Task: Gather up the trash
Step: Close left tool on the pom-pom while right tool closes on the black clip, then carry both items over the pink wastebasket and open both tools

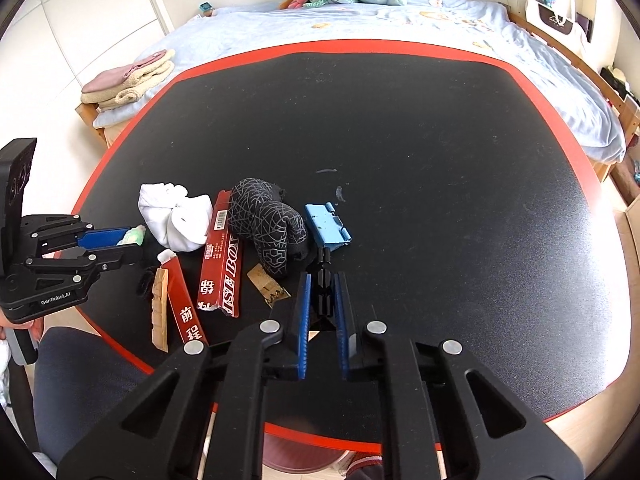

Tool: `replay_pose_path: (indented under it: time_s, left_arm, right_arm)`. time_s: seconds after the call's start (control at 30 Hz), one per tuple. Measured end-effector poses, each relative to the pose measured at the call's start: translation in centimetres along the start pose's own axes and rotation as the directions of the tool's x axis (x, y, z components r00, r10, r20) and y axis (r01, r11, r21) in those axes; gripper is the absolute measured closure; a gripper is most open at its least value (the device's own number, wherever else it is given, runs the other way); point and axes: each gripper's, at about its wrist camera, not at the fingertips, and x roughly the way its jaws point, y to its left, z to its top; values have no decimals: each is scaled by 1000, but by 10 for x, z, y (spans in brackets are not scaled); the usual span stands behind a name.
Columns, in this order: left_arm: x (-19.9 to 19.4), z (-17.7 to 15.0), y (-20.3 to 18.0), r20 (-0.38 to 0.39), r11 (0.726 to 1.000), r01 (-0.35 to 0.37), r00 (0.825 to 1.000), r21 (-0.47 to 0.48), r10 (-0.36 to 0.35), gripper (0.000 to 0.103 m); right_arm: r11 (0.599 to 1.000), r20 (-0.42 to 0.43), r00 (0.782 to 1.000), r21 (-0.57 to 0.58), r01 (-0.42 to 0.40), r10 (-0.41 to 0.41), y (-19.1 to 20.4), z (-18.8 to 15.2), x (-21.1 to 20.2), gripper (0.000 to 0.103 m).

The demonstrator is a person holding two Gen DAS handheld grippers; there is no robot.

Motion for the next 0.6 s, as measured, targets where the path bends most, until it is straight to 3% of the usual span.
replay_pose_path:
  time_s: [0.37, 0.6]
  left_arm:
    - [-43, -3, -14, 69, 1000, 15, 997, 26, -17, 79]
    - [-66, -16, -36, 96, 996, 55, 993, 68, -61, 79]
  right_arm:
    - [1000, 60, 998, 3, -4, 4, 9, -9, -42, 94]
    - [999, 83, 996, 2, -42, 41, 21, -33, -82, 94]
